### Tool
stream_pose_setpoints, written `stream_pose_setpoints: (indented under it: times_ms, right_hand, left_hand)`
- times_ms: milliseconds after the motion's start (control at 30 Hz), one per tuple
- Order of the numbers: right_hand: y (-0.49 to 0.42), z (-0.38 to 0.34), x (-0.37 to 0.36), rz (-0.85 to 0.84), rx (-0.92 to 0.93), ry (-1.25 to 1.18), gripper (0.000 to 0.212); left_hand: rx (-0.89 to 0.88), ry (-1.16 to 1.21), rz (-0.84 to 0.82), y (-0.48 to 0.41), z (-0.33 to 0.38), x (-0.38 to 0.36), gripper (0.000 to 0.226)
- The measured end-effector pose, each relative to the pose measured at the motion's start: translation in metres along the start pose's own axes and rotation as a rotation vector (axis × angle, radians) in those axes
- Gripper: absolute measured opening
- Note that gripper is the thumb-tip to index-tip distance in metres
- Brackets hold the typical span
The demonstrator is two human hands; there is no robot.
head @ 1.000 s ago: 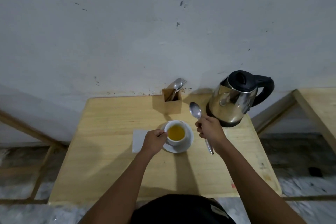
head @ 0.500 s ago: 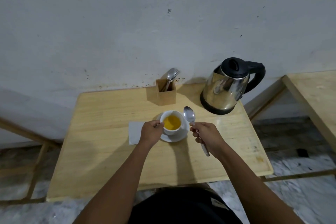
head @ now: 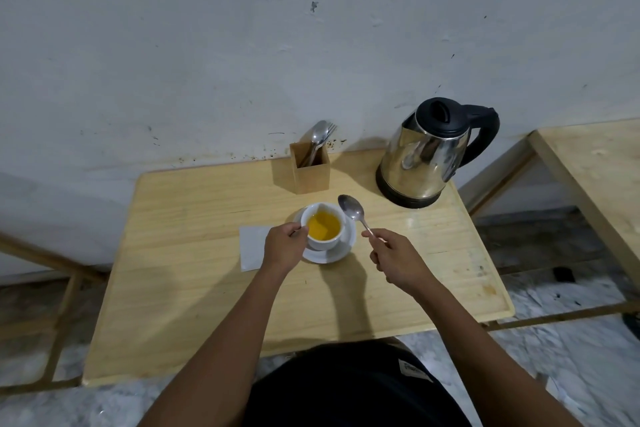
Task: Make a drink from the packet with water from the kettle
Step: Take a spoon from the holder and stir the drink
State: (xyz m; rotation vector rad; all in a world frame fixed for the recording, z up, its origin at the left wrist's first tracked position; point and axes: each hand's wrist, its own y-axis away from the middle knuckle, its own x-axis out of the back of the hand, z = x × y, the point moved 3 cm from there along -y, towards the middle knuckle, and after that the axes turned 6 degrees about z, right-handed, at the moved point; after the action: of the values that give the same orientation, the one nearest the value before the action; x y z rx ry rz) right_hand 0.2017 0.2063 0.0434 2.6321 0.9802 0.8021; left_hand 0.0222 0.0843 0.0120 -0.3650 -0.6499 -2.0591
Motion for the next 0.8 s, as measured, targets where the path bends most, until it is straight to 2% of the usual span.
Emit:
stream_pose_setpoints:
  times_ms: [100, 167, 233, 333, 433, 567, 800]
  right_hand:
    - [0.001, -0.003, 0.003, 0.027, 0.14, 0.205, 0.03]
    - [-0.002, -0.003, 0.005, 0.018, 0.141, 0.339, 0.03]
    - [-0.006, -0.005, 0.004, -0.004, 0.148, 0.451, 0.022]
    - [-0.011, -0.015, 0.004, 0.036, 0.25, 0.638, 0.013]
    - [-0.017, -0.031, 0.003, 0.083, 0.358, 0.818, 0.02]
    - [-0.031, -0.048, -0.014, 0.022, 0.435, 1.025, 0.028]
    - [-0.054, -0.076, -0.038, 0.031, 0.53, 1.237, 0.025]
  left_hand:
    - [0.0, -0.008, -0.004, 0.0, 0.0, 0.0, 0.026]
    - [0.0, 0.004, -0.013, 0.0, 0.001, 0.0, 0.021]
    - [0.002, 0.017, -0.02, -0.001, 0.0, -0.001, 0.02]
    - [0.009, 0.013, -0.037, -0.004, -0.002, 0.0, 0.025]
    - [0.027, 0.023, -0.053, -0.007, -0.004, 0.0, 0.027]
    - [0.039, 0.021, -0.062, -0.007, -0.004, 0.001, 0.029]
    - [0.04, 0.01, -0.038, -0.007, -0.002, 0.0, 0.024]
